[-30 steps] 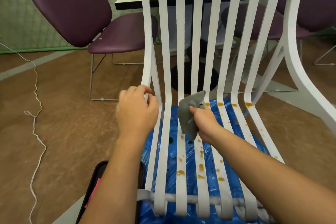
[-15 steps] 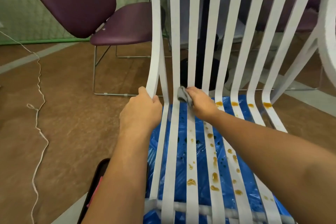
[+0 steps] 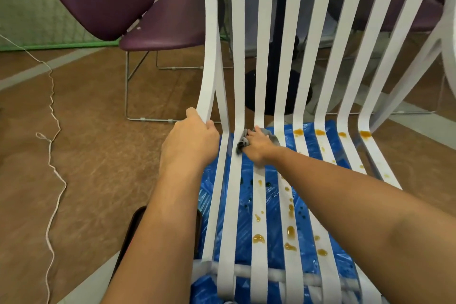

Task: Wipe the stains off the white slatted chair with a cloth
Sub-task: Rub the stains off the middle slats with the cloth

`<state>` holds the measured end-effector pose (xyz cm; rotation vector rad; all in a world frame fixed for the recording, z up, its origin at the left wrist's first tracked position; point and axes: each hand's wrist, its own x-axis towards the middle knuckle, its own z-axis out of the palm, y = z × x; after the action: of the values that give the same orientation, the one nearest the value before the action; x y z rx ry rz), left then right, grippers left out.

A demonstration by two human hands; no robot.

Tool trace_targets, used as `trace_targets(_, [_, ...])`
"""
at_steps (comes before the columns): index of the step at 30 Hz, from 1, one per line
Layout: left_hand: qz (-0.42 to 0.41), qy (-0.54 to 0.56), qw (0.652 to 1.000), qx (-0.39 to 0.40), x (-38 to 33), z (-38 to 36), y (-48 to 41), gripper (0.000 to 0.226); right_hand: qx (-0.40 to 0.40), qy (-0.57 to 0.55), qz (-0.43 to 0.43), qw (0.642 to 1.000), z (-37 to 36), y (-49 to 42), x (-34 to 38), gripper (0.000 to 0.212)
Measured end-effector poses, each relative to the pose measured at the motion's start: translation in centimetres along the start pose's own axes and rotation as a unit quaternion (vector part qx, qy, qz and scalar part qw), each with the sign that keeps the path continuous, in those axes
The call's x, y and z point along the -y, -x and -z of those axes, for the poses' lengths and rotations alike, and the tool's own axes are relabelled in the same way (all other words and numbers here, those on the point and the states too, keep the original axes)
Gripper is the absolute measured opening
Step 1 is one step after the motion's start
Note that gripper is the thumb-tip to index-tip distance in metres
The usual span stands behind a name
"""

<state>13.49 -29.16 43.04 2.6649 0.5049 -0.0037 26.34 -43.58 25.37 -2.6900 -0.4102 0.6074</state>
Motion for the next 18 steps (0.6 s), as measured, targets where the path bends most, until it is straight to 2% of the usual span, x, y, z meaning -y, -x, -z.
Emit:
trace_targets(5, [-0.002, 0.003, 1.000, 0.001, -0.2, 0.1, 0.2, 0.028, -0.019, 0.024, 0.020, 0.999, -2.5, 1.4, 0.3, 0.035])
trace_targets(11, [-0.001, 0.011, 1.000, 0.002, 0.1, 0.0, 0.2, 0.029, -0.047, 0.084, 0.076, 0.992, -4.5, 6.3, 1.9, 0.050])
trace_targets(18, [-0.007, -0.003, 1.000, -0.004, 0.2, -0.1, 0.1, 0.033, 0.036, 0.111, 0.056, 0.992, -2.4, 5.2, 2.2, 0.058])
